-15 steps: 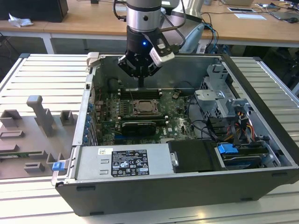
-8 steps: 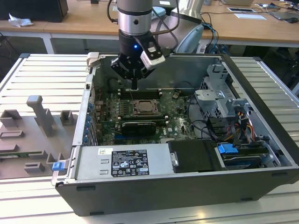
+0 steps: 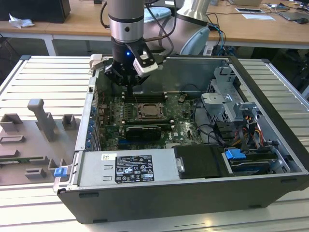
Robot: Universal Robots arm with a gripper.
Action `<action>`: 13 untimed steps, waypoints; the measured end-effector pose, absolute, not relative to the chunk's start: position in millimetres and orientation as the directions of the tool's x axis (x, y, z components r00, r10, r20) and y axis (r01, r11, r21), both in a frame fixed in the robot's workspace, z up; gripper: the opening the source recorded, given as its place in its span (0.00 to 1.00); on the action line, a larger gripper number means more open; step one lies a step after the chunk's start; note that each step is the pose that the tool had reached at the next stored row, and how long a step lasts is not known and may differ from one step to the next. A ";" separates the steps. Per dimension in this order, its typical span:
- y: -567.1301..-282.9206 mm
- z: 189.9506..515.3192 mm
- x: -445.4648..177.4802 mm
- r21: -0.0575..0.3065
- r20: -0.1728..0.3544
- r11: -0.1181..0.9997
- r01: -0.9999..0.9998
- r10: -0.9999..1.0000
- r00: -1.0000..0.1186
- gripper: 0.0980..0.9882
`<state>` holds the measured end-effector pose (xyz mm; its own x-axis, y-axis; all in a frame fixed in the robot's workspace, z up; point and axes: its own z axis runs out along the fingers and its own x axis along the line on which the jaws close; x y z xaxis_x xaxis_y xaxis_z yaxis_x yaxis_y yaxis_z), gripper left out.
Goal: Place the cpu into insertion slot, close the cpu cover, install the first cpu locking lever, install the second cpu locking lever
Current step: 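Install the first cpu locking lever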
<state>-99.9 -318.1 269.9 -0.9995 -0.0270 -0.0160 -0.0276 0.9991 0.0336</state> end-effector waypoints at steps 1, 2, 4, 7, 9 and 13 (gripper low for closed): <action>-318.0 269.6 -100.0 0.034 -0.017 0.999 -0.027 -0.027 -0.999 0.01; -317.3 267.7 -101.1 0.034 -0.019 0.999 -0.028 -0.027 -0.999 0.01; -302.8 260.7 -104.2 0.034 -0.020 0.999 -0.028 -0.027 -0.999 0.01; -293.2 257.9 -104.3 0.034 -0.020 0.999 -0.028 -0.027 -0.999 0.01; -291.9 257.8 -104.3 0.034 -0.020 0.999 -0.027 -0.027 -0.999 0.01; -289.6 257.6 -99.6 0.034 -0.020 0.999 -0.028 -0.027 -0.999 0.01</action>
